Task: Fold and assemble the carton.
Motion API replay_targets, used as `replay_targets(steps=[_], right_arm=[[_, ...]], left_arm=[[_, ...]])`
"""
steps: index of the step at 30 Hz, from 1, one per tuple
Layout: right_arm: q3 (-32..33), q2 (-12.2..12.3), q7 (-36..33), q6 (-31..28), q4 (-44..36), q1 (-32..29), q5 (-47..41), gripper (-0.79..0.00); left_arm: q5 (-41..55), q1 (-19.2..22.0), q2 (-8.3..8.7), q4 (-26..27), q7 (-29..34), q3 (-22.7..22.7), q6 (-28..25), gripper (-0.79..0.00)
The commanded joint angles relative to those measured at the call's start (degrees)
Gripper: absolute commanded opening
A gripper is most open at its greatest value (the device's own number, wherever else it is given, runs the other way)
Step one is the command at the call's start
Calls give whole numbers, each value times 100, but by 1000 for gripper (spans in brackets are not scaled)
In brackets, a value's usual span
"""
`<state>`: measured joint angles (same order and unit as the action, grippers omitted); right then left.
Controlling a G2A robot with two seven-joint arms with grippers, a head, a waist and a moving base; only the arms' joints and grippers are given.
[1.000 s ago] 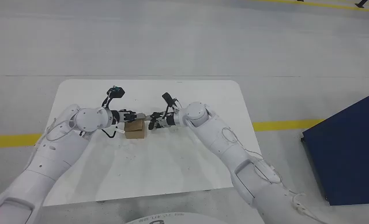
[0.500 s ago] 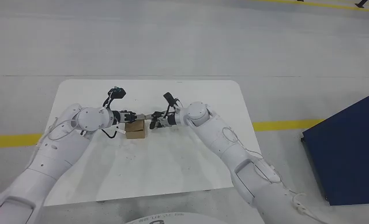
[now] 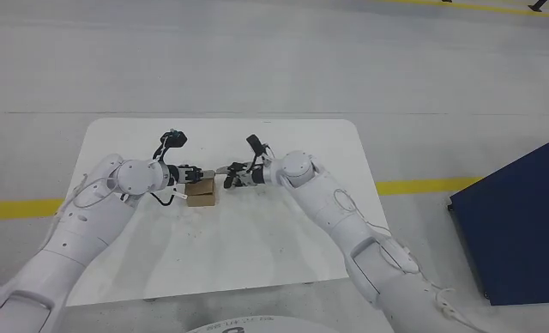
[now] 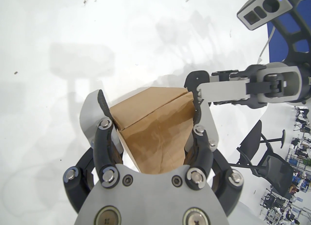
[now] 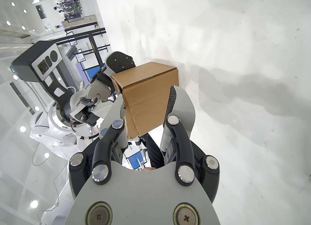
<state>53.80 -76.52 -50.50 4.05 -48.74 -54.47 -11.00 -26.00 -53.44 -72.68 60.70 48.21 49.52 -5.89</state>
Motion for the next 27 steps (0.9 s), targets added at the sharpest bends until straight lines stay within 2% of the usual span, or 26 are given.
replay_targets(steps=[1,9,12,14,27], right_arm=[[82,30,-59,-154,-40,-47,-45,-425],[15,114,-227,-609,-401,-278,446,-400],[-24,129,-321,-670,-476,-308,567,-345],[-57,131,-286,-627,-514,-316,658,-336],[-202,116,-261,-491,-545,-286,884,-449]], left_arm=[[6,4,-5,-11,14,-4,4,-179],[20,38,-30,-66,44,-30,13,-175],[28,45,-39,-83,29,-33,9,-175],[28,49,-44,-94,25,-36,5,-175],[28,65,-66,-139,25,-37,-4,-172]])
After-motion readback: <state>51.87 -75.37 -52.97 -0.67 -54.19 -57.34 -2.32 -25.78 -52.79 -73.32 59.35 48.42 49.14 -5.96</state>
